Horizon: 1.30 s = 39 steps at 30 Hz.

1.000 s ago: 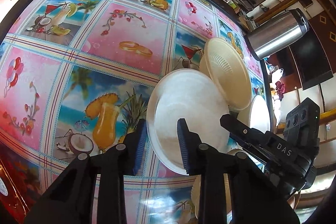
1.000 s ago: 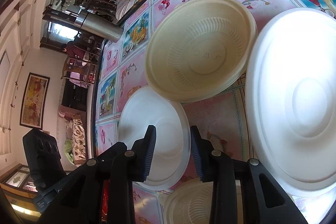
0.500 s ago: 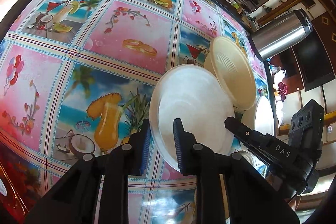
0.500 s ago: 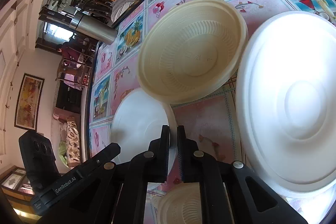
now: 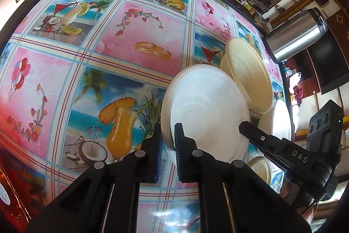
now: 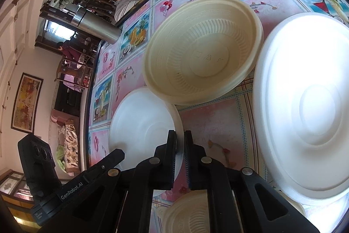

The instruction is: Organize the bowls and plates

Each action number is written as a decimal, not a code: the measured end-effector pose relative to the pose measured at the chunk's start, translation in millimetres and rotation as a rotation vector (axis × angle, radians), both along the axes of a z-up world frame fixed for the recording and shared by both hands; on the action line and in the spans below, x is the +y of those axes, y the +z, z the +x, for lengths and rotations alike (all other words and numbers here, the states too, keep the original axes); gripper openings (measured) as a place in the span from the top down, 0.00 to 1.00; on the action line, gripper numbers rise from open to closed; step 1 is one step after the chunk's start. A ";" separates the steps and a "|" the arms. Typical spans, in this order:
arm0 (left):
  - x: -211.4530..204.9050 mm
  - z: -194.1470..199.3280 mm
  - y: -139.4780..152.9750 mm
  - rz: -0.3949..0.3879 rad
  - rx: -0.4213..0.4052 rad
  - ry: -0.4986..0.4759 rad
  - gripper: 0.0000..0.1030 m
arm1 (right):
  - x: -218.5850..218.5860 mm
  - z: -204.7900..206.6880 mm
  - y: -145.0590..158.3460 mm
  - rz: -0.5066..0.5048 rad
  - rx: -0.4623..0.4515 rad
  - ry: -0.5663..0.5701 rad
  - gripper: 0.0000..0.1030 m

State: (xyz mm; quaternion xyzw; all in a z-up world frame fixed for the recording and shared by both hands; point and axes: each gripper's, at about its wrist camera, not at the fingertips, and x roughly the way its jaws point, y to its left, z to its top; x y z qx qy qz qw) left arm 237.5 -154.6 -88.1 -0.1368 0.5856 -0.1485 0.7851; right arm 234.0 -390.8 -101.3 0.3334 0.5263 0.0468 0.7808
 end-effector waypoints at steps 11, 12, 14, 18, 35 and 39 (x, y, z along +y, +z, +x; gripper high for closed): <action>36.9 -23.3 22.3 -0.017 -0.060 0.034 0.92 | 20.6 -3.2 10.8 -0.025 -0.026 0.043 0.93; 42.9 -27.6 24.6 -0.018 -0.068 0.040 0.92 | 26.1 -4.9 14.7 -0.032 -0.036 0.054 0.93; 54.7 -35.4 27.8 -0.017 -0.077 0.050 0.92 | 39.1 -9.0 23.6 -0.053 -0.059 0.079 0.93; 80.4 -50.3 30.4 -0.030 -0.081 0.071 0.92 | 68.3 -20.4 38.6 -0.096 -0.097 0.125 0.93; 153.2 -146.7 68.0 -0.022 -0.244 0.040 0.92 | 149.6 -121.7 77.9 -0.113 -0.240 0.185 0.92; 176.9 -176.9 75.4 -0.003 -0.296 0.064 0.91 | 172.7 -145.2 91.3 -0.122 -0.273 0.220 0.92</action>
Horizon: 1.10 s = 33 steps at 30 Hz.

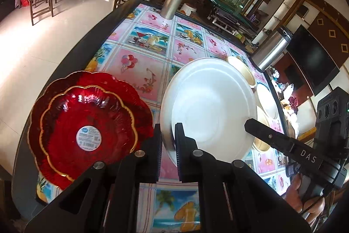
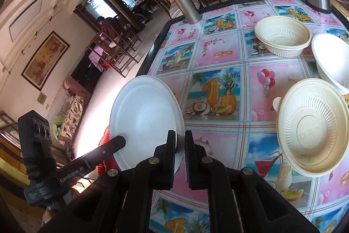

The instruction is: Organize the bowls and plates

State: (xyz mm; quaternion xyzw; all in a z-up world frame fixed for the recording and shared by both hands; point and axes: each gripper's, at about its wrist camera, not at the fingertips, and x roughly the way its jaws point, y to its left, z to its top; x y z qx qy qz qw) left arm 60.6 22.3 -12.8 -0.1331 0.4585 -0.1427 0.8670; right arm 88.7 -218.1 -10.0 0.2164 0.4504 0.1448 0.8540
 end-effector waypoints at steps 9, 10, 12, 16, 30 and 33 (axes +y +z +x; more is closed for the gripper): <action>67.6 -34.4 -1.4 -0.031 -0.038 0.112 0.91 | 72.1 -28.0 8.5 -0.035 -0.036 0.100 0.92; 72.8 -36.5 -3.8 -0.030 -0.036 0.121 0.91 | 80.1 -29.5 7.6 -0.036 -0.034 0.110 0.92; 82.8 -37.3 -9.8 -0.036 -0.024 0.136 0.91 | 95.3 -31.0 5.2 -0.041 -0.028 0.132 0.92; 96.8 -39.7 -18.5 -0.031 -0.013 0.163 0.91 | 121.8 -32.9 0.1 -0.068 -0.026 0.154 0.92; 103.3 -16.5 -42.5 0.062 0.010 0.184 0.91 | 152.2 -8.0 -41.4 -0.076 0.072 0.154 0.91; 102.4 -12.3 -46.8 0.100 0.022 0.188 0.91 | 155.6 -2.9 -49.7 -0.069 0.093 0.151 0.91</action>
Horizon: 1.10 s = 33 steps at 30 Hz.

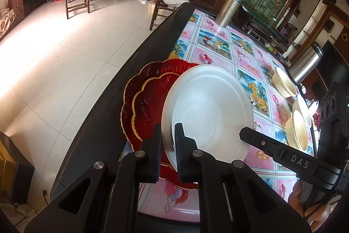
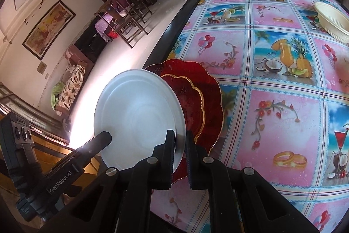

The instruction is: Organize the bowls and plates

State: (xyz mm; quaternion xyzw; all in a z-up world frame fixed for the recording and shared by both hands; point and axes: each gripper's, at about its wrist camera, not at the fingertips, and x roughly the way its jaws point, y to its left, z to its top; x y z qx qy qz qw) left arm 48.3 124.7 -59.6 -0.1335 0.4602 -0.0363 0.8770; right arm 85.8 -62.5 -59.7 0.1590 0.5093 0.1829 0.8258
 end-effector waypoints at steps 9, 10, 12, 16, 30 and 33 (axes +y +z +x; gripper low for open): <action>7.6 8.8 -4.9 0.093 -0.022 0.039 0.91 | 8.1 13.2 -19.6 -0.023 0.037 -0.011 0.91; 8.0 9.6 -5.4 0.097 -0.023 0.040 0.91 | 8.1 14.3 -21.2 -0.025 0.040 -0.014 0.91; 8.4 9.6 -4.7 0.107 -0.034 0.044 0.91 | 7.8 16.3 -24.7 -0.026 0.047 -0.016 0.91; 9.5 7.3 -0.8 0.124 -0.051 0.055 0.91 | 6.7 19.5 -28.5 -0.021 0.049 -0.027 0.91; 1.5 -13.9 28.0 0.247 -0.177 0.123 0.91 | -5.0 9.8 -15.8 0.026 0.005 -0.012 0.75; -14.5 -18.2 36.0 0.279 -0.211 0.102 0.91 | -18.1 4.0 -2.3 0.051 -0.038 -0.028 0.73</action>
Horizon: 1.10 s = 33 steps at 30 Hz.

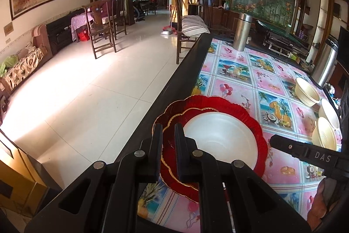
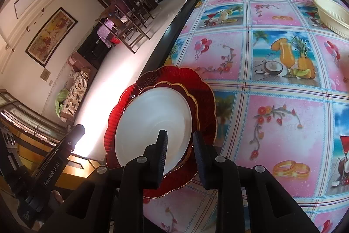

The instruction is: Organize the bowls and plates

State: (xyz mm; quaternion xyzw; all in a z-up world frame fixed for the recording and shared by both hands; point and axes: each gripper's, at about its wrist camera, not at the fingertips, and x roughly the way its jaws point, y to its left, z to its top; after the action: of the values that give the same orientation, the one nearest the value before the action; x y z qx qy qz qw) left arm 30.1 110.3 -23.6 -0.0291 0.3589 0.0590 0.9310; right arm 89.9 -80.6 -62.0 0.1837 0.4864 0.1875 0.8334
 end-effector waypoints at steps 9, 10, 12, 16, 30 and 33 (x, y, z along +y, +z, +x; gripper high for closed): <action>-63.4 -7.1 8.1 0.050 -0.024 -0.115 0.86 | -62.0 -21.7 30.0 0.037 -0.078 -0.094 0.69; -70.7 -7.9 8.4 0.054 -0.022 -0.128 0.83 | -69.3 -24.7 32.2 0.039 -0.085 -0.105 0.69; -85.0 -10.7 9.4 0.063 -0.026 -0.150 0.75 | -84.0 -30.3 36.2 0.037 -0.099 -0.126 0.69; -112.8 -18.2 14.3 0.089 -0.053 -0.183 0.55 | -113.4 -39.9 42.0 0.045 -0.116 -0.162 0.69; -204.7 -20.3 19.9 0.139 -0.060 -0.333 0.43 | -230.6 -88.1 49.5 0.019 -0.159 -0.338 0.64; -223.1 -12.7 18.9 0.129 -0.057 -0.356 0.39 | -255.7 -95.2 48.2 0.015 -0.160 -0.375 0.59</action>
State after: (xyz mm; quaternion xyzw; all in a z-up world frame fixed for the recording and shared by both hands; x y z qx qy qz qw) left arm 17.4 -112.8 -4.6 0.0927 0.3273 -0.0846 0.9366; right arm -5.4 -336.3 -13.8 0.2620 0.3746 0.0468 0.8882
